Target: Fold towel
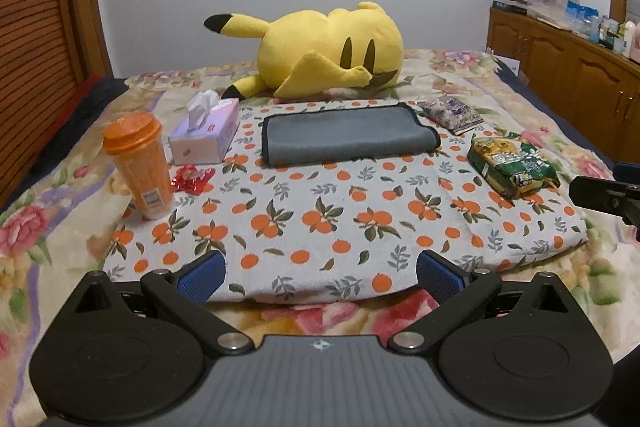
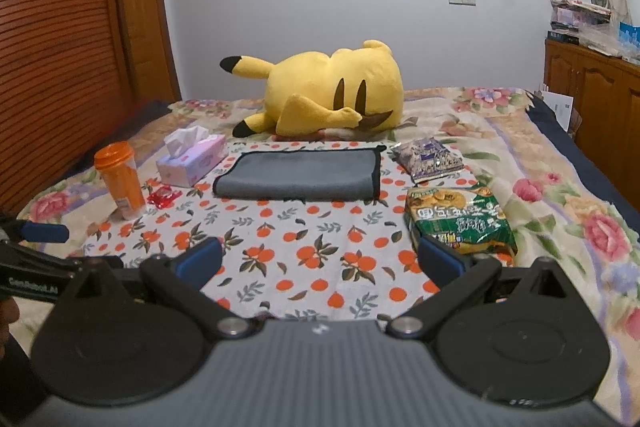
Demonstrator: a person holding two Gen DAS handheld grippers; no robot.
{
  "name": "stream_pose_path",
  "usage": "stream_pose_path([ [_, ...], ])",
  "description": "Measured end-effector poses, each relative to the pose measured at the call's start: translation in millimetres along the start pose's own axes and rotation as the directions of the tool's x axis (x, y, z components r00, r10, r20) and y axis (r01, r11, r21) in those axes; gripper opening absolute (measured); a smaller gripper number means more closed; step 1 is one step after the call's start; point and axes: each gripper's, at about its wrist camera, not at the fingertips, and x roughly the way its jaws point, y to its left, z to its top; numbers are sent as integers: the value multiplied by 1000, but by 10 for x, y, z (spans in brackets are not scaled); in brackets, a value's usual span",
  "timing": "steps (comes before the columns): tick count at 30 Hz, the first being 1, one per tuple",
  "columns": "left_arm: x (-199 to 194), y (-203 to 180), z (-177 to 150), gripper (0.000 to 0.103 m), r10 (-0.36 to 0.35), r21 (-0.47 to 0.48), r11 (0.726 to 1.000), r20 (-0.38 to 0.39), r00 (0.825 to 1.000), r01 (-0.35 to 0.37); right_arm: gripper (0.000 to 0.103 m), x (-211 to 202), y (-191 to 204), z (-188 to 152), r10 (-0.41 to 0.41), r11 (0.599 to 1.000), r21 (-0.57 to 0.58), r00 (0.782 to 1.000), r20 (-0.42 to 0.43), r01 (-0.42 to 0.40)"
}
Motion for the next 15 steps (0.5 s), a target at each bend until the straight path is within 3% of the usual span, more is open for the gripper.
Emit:
stream_pose_path([
  [15,101,27,-147,103,15,-2,1000,-3,1000,-15,103,130,31,-168,-37,999,-32,998,-47,35],
])
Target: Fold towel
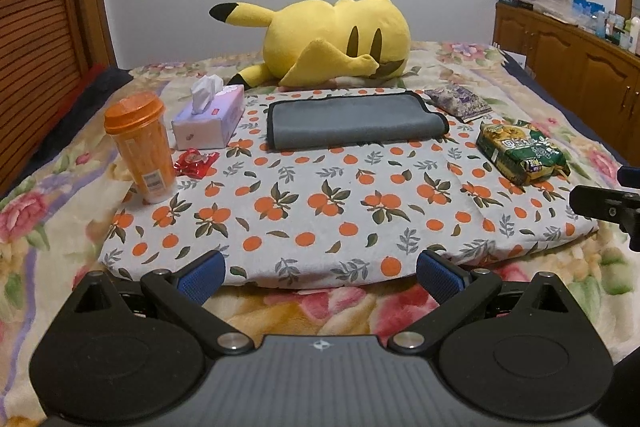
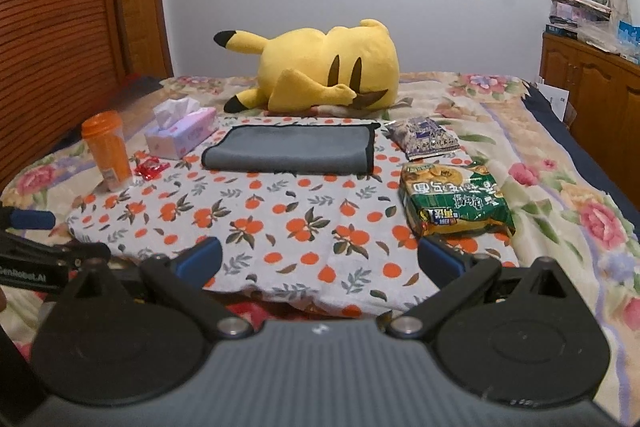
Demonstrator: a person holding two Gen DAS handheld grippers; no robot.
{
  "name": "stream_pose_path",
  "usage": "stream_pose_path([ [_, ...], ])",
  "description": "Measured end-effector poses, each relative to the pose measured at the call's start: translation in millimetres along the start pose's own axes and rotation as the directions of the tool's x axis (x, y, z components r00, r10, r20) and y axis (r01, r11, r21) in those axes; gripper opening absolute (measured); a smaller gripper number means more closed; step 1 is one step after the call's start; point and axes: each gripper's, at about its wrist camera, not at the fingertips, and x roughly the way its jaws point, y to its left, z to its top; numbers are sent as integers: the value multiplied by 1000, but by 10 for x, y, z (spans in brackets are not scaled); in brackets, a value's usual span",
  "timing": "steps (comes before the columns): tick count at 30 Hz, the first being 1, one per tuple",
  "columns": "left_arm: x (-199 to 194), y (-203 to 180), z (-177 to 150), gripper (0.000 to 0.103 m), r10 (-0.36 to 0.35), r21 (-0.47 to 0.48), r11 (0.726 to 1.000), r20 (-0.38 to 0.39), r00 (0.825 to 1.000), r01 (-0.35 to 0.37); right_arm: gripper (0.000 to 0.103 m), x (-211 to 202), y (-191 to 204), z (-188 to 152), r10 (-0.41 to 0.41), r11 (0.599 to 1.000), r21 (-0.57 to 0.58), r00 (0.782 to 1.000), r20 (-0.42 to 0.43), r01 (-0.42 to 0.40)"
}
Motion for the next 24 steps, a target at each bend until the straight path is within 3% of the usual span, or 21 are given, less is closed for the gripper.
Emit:
stream_pose_path([
  [9,-82,-8,-14,103,7,0,1000,47,999,-7,103,2,-25,-23,-19,1000,12,1000,-1,19],
  [24,-229,2,-2,103,3,-5,1000,138,990,-3,103,-118,-81,-6,-27,999,32,996,82,25],
])
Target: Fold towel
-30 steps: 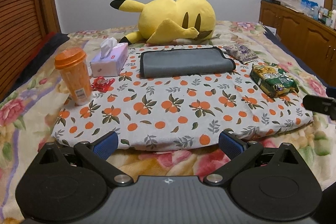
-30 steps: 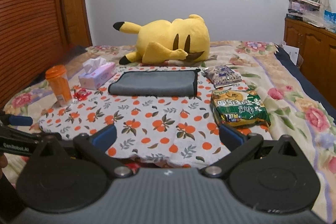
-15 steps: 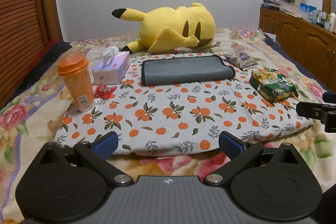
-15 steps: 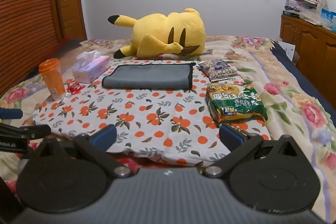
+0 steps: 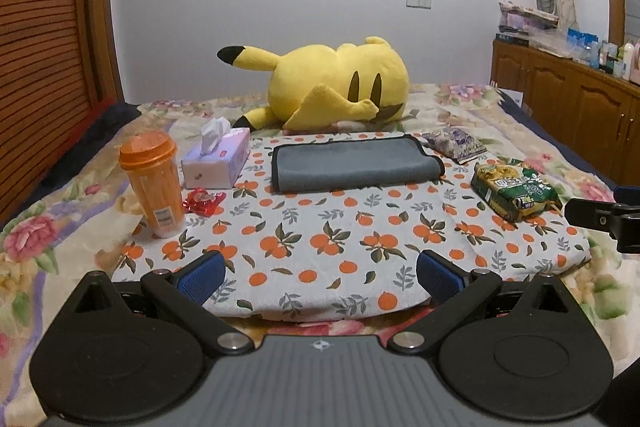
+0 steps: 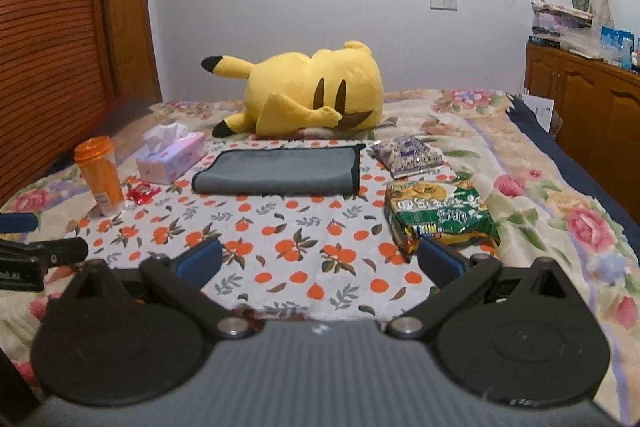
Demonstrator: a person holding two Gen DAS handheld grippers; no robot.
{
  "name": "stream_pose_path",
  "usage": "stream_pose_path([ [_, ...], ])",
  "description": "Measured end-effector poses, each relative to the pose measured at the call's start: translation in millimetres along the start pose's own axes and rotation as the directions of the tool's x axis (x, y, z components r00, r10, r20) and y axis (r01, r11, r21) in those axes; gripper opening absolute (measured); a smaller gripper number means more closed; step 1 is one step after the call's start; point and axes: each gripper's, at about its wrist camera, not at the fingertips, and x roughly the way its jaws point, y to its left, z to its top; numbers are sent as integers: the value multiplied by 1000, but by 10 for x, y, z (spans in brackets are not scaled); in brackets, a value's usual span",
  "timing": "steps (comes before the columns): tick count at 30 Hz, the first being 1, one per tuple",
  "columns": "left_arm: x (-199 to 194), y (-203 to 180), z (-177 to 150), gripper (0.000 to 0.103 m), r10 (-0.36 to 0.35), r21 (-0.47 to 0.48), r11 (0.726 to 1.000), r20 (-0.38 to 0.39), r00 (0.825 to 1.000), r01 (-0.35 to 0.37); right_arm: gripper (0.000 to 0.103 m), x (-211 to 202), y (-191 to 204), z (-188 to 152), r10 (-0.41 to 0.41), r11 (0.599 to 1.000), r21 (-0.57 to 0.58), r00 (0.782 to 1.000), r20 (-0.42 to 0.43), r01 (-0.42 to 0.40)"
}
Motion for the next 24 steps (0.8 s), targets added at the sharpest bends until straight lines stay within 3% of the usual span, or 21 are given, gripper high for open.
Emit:
stream_pose_path([
  [24,-168,-39,34,103,-3,29,1000,110,994,0,103,-134,-36,18,-25,1000,9,995,100,24],
])
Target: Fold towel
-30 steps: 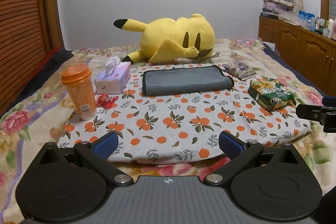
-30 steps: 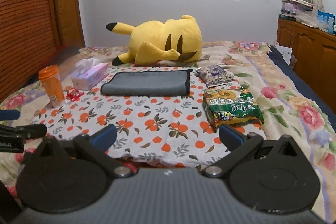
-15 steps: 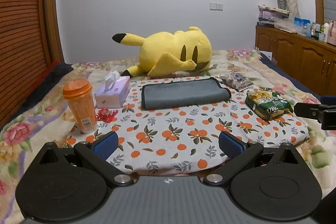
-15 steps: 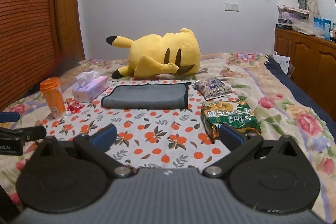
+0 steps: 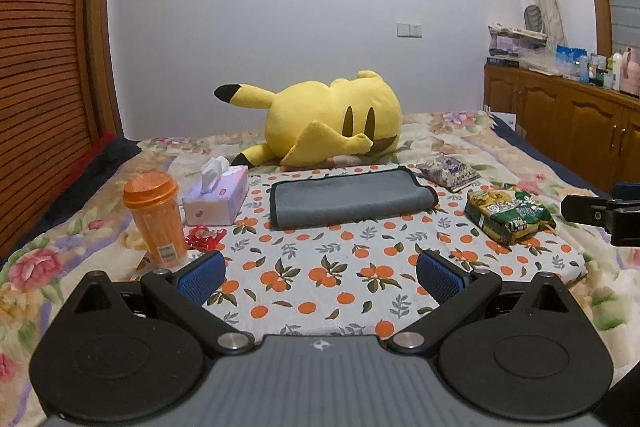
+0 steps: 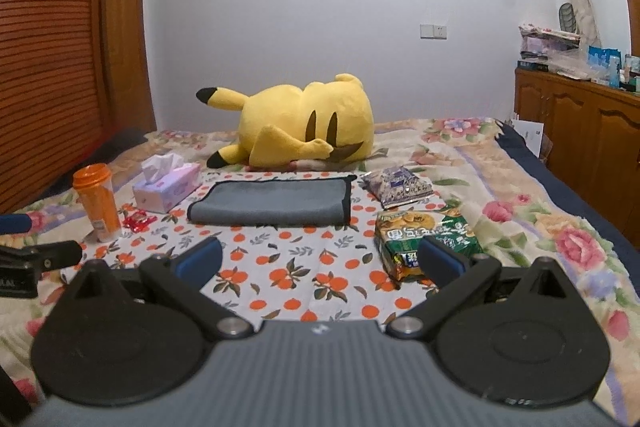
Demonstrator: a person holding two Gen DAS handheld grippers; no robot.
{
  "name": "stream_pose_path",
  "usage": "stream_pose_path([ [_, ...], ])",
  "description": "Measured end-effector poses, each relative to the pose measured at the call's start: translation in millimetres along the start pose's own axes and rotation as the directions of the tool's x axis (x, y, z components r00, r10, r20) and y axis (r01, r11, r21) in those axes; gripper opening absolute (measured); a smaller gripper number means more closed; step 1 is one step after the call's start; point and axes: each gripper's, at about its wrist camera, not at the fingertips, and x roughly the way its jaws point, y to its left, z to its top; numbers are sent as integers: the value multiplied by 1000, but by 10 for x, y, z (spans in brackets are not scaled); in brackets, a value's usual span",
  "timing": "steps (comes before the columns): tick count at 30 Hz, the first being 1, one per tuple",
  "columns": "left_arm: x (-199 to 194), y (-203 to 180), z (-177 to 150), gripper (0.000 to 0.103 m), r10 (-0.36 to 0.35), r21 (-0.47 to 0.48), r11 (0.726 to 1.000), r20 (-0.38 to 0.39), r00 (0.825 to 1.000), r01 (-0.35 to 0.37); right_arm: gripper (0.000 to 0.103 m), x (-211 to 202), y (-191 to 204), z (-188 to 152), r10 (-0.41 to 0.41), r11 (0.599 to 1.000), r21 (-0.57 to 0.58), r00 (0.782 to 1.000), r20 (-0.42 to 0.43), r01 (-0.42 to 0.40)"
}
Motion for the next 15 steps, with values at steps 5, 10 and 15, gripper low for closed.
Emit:
stream_pose_path([
  [5,-36,23,17,103,2,-17,1000,27,1000,-1,103,-39,-12,13,-10,1000,7,999,33,10],
  [10,-59,47,31,103,1,-31,1000,48,999,0,103,-68,-13,20,-16,1000,3,998,59,15],
  [15,-70,48,37,103,4,-31,1000,58,998,-2,103,-81,-24,20,-18,1000,6,997,69,18],
])
